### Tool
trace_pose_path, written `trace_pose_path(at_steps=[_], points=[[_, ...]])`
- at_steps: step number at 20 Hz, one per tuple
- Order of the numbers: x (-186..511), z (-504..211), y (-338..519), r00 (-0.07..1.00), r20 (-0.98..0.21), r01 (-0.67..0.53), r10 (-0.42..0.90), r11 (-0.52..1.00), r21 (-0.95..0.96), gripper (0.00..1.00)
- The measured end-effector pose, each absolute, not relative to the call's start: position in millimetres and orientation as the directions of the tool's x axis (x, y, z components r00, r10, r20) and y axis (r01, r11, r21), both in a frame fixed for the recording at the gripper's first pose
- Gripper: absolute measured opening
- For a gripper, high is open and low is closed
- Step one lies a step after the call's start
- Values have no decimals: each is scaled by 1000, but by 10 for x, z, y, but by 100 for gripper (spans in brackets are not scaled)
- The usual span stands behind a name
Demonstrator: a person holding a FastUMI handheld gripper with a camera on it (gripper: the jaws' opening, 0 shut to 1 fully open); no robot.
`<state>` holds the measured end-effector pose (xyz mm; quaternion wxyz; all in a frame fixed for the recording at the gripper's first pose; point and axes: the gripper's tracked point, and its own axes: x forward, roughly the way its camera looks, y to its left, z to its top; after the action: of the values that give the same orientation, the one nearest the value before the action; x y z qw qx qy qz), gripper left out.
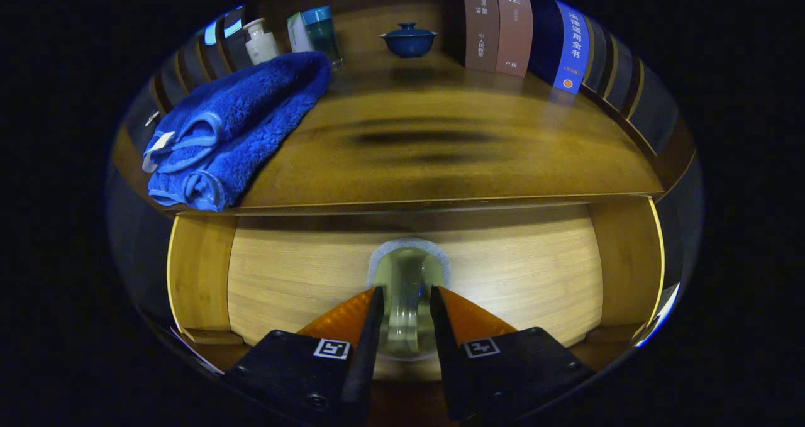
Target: Pull open the drawer, take out the items inside it, and place them on the countertop above the cabinet.
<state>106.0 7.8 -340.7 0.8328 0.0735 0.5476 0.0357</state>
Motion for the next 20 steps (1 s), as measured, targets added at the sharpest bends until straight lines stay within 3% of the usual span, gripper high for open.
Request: trace_pose_path(at_steps=[2,3,5,9,15,20], points=[[983,-3193,66,398,-908,12,130,989,147,26],[967,-3168,56,395,-910,3,125,990,138,26],[972,-3156,84,400,-908,1,128,990,140,12],[954,-3077,127,424,-892,-23,156,987,162,12],[969,-2187,21,583,-796,-21,159,983,180,12],[925,-2051,29,573,-795,-13,199,972,234,12]])
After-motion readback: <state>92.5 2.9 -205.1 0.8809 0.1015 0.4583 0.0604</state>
